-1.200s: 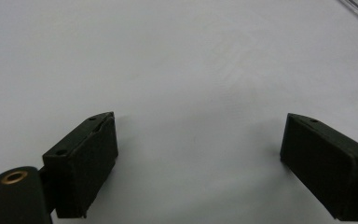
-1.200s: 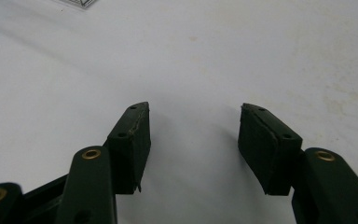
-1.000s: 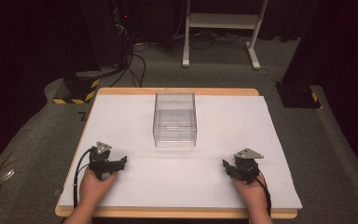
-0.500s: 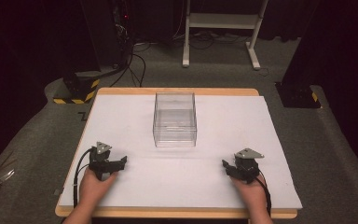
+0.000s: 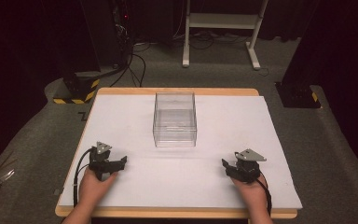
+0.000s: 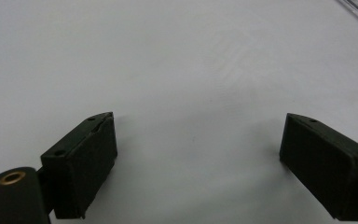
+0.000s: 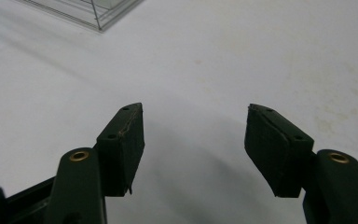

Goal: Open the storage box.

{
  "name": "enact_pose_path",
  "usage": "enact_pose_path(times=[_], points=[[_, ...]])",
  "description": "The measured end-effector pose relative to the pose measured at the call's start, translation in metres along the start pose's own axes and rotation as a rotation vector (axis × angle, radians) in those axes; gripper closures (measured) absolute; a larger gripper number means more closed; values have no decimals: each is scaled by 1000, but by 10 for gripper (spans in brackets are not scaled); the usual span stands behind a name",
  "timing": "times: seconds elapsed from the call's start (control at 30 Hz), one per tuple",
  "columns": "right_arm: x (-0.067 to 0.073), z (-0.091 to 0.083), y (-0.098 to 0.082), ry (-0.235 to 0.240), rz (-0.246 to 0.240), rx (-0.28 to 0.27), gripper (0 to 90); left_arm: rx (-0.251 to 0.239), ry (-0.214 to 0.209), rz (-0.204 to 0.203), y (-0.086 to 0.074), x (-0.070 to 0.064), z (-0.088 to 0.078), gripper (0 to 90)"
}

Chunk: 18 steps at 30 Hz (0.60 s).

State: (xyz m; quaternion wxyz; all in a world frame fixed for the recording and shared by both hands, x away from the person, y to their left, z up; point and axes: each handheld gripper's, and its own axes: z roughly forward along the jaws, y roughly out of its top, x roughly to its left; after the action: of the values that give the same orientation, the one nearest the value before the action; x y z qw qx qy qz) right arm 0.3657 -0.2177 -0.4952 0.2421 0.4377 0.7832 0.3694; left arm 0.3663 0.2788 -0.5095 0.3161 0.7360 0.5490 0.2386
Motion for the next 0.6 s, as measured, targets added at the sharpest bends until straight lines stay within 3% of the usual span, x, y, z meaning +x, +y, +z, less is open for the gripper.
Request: enact_pose_path(times=[0.2,0.43,0.47,0.6], points=[[6,-2,2,10,-20,-21,346,2,-1,-1,0,0,0,113],[11,-1,4,33,-2,-14,302,2,-1,-1,0,0,0,113],[12,-1,4,41,3,-42,288,2,-1,1,0,0,0,113],[16,-2,6,53,5,-48,284,2,-1,0,0,0,0,113]])
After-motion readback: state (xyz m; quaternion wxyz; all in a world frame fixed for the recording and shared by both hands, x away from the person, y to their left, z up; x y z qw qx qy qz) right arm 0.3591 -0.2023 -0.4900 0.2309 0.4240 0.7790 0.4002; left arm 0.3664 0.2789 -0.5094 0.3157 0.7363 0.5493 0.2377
